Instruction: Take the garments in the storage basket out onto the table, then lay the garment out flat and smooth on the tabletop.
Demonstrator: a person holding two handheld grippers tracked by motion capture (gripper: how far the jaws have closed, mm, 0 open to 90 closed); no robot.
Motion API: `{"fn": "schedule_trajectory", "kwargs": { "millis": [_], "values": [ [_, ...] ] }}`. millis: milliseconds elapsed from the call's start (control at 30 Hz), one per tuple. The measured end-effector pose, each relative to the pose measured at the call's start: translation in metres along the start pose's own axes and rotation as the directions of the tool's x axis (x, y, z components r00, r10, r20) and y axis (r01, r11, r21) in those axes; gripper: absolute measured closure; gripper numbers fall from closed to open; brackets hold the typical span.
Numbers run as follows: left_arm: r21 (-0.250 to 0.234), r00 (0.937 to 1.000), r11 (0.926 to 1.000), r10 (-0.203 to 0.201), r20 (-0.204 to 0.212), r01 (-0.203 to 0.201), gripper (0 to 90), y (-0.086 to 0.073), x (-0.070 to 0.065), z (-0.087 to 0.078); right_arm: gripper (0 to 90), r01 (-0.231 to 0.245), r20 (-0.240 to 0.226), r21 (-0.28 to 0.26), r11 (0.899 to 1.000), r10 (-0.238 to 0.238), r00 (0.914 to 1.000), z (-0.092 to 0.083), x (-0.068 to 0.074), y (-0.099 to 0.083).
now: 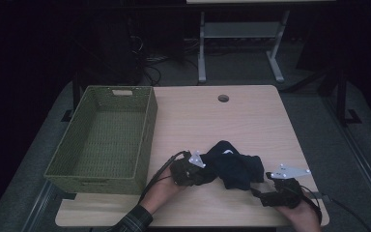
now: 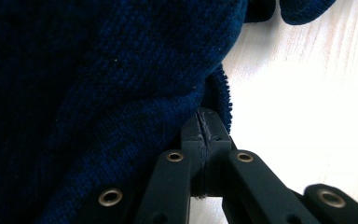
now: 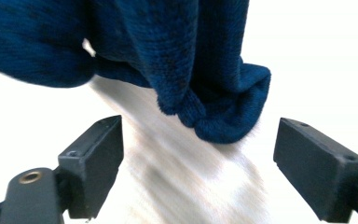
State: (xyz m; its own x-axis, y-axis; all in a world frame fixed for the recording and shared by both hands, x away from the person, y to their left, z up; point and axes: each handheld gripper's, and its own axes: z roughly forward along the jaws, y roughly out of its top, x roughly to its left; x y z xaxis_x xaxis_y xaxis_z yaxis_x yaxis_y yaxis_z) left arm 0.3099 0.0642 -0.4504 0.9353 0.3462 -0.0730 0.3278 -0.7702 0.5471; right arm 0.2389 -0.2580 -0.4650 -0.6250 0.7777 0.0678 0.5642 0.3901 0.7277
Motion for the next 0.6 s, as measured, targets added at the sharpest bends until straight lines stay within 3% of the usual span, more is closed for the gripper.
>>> {"fn": "schedule_trajectory", "kwargs": {
  "millis": [100,167,267,433,533,600],
  "values": [
    [0.001,1.0000,1.0000,0.002,0.000,-0.002,89.5,0.000,0.000,0.000,21.7,0.013,-0.010,-0.035,0.999,-0.013,0.9999,-0.008,-0.001,0.000],
    [0.000,1.0000,1.0000,-0.003,0.004,0.003,89.5,0.000,0.001,0.000,24.9,0.022,-0.041,-0.071,0.997,-0.025,0.9989,-0.010,-0.001,0.003],
    [-0.002,0.9998,0.9999,-0.014,0.017,0.014,89.5,0.000,0.002,0.000,32.4,0.046,-0.051,-0.077,0.996,-0.050,0.9974,-0.008,0.002,0.007],
    [-0.007,0.9991,0.9994,-0.034,0.025,0.034,89.4,-0.001,0.003,0.000,53.6,0.059,-0.067,-0.062,0.996,-0.063,0.9957,-0.001,0.001,0.011],
    [-0.007,0.9991,0.9993,-0.036,0.023,0.037,89.5,0.000,0.002,0.001,71.9,0.068,-0.072,-0.075,0.995,-0.073,0.9947,-0.002,-0.001,0.014],
    [-0.003,0.9994,0.9996,-0.028,0.018,0.028,89.5,0.000,0.002,0.000,76.9,0.072,-0.072,-0.090,0.993,-0.078,0.9943,-0.005,-0.002,0.017]
  ]
}}
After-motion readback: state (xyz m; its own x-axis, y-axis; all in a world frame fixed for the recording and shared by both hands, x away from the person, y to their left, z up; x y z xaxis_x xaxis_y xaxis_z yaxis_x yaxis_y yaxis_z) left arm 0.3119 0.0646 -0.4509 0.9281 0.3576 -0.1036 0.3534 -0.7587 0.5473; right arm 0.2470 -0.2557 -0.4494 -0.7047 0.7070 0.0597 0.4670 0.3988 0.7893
